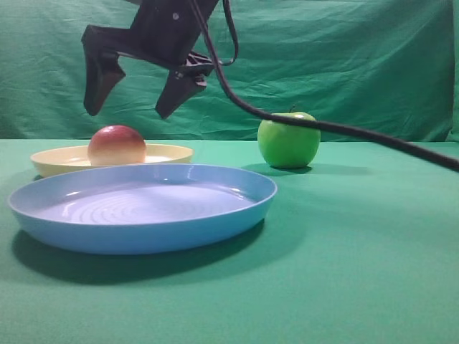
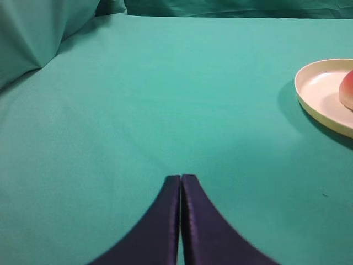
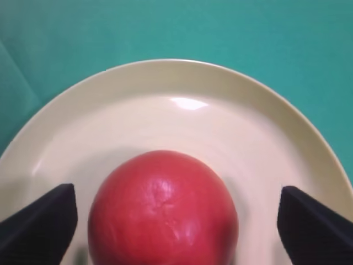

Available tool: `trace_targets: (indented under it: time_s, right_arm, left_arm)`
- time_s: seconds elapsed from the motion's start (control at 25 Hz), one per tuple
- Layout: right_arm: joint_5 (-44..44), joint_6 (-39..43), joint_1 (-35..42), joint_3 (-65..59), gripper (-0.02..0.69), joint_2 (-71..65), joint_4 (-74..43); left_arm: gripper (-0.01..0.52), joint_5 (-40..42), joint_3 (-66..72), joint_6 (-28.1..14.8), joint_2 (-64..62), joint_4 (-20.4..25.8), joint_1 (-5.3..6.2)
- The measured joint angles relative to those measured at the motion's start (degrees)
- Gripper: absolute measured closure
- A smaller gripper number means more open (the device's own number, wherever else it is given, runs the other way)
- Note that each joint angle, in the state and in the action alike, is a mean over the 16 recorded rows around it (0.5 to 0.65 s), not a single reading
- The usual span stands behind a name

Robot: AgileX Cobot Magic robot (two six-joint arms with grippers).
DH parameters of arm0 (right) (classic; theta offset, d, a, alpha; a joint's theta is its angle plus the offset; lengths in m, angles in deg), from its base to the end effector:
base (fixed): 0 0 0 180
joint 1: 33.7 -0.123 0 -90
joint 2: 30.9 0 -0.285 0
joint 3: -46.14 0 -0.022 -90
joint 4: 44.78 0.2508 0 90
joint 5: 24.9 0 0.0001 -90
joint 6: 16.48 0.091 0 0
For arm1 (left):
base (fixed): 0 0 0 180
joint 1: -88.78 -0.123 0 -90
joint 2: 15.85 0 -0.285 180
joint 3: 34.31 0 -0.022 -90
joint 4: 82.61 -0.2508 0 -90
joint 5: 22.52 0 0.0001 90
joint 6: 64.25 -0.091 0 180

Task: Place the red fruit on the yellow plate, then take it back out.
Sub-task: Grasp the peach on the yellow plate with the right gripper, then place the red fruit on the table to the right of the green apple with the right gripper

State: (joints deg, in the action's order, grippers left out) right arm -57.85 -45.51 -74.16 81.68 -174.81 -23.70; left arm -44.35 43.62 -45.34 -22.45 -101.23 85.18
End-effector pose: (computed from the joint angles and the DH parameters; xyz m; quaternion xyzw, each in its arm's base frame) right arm 0.3940 0.3595 0.1648 -0.4368 0.8260 0.1764 0.3096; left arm 0.0508 0.0141 0.1776 -0.0716 0.7912 0.0581 0.6045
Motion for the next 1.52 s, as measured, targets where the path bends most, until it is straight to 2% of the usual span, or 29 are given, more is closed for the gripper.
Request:
trace_targets:
  time_s: [0.32, 0.52, 0.68, 0.92, 1.12, 1.32, 1.52]
  right_arm:
    - [-0.09, -0.58, 0.02, 0.45, 0.228, -1.75, 0.15]
    - [-5.42, 0.58, 1.13, 1.40, 0.371, 0.40, -0.05]
    - [-12.11, 2.52, 2.77, 2.17, 0.442, 4.24, -0.40]
    - [-23.02, 7.25, 6.35, 2.05, 0.459, 12.78, -2.53]
    - [-28.09, 10.79, 9.91, -3.24, 0.462, 22.13, -4.93]
    - [-26.54, 13.01, 12.94, -15.40, 0.462, 32.16, -7.17]
    - [-19.01, 13.68, 15.21, -32.98, 0.462, 41.09, -8.36]
  left_arm:
    - [0.514, 0.00, 0.00, 0.00, 0.00, 0.00, 0.00]
    - [0.514, 0.00, 0.00, 0.00, 0.00, 0.00, 0.00]
    - [0.514, 0.00, 0.00, 0.00, 0.00, 0.00, 0.00]
    - [0.514, 0.00, 0.00, 0.00, 0.00, 0.00, 0.00]
    - [0.514, 0.00, 0.00, 0.00, 0.00, 0.00, 0.00]
    - [0.514, 0.00, 0.00, 0.00, 0.00, 0.00, 0.00]
    - [0.514, 0.00, 0.00, 0.00, 0.00, 0.00, 0.00]
